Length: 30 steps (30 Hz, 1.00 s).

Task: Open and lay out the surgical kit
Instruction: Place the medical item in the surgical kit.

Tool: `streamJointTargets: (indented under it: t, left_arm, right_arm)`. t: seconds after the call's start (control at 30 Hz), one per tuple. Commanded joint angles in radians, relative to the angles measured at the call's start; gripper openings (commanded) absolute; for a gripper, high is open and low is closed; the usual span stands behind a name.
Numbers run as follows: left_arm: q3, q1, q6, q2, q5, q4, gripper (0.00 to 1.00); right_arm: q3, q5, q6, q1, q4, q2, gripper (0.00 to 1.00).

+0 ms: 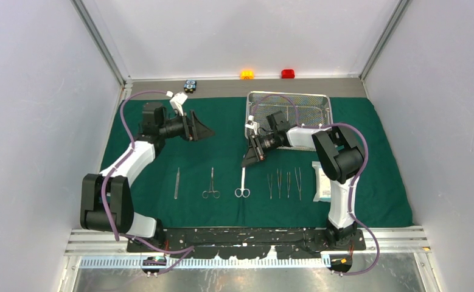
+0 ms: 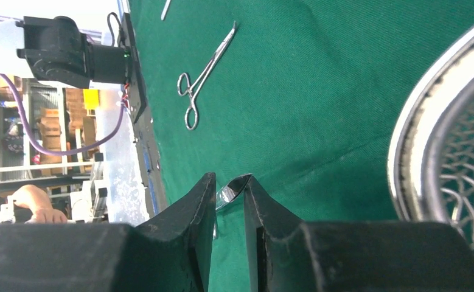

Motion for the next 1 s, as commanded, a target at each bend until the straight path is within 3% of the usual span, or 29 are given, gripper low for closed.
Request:
streamJointTargets:
  t: [0.0,0.97]
  left_arm:
    - [0.016,0.007,0.000,0.000,0.027,0.043,0.71]
    - [0.009,0.007,-0.012,-0.002,0.028,0.054,0.71]
  right_arm:
    - [0.018,0.115,-0.026,0.004,-0.094,0.017,0.30]
    - [0.065,0.195,-0.090,0.027,-0.202,-0.043,0.39]
